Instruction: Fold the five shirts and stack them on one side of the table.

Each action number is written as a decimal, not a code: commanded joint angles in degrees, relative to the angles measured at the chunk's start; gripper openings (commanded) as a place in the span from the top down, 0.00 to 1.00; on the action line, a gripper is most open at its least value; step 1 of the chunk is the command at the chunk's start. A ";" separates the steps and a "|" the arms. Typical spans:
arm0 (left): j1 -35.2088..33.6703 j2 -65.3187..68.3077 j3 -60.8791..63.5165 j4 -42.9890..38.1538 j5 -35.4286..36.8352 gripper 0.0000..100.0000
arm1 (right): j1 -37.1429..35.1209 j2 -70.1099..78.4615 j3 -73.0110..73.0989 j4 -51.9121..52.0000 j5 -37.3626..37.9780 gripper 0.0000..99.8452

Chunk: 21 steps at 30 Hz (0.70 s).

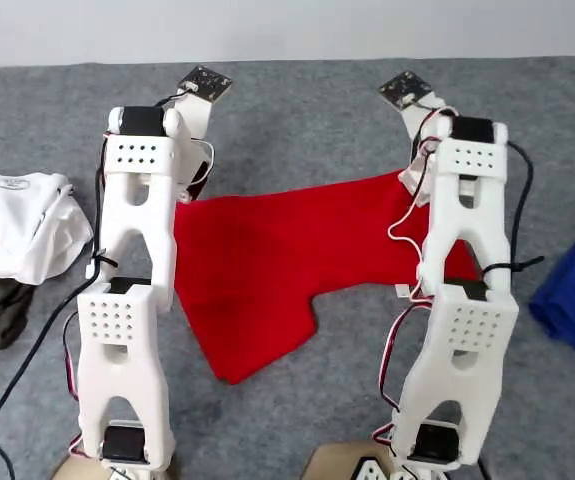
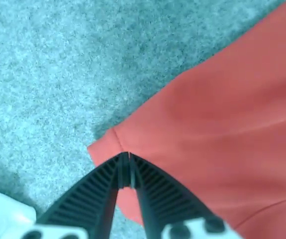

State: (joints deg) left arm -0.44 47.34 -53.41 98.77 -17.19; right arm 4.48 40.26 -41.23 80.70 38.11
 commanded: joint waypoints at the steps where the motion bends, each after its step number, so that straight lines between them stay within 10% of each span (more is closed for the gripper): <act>1: 0.53 -1.32 -1.98 1.85 0.53 0.99 | 1.10 -5.93 -3.34 4.09 -2.73 0.99; 21: 0.79 -5.01 26.42 -0.53 -1.93 0.99 | 4.88 8.48 -3.34 -7.96 -3.96 0.99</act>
State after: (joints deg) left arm 2.64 42.42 -27.12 98.77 -17.71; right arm 8.53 48.97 -41.23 75.78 34.33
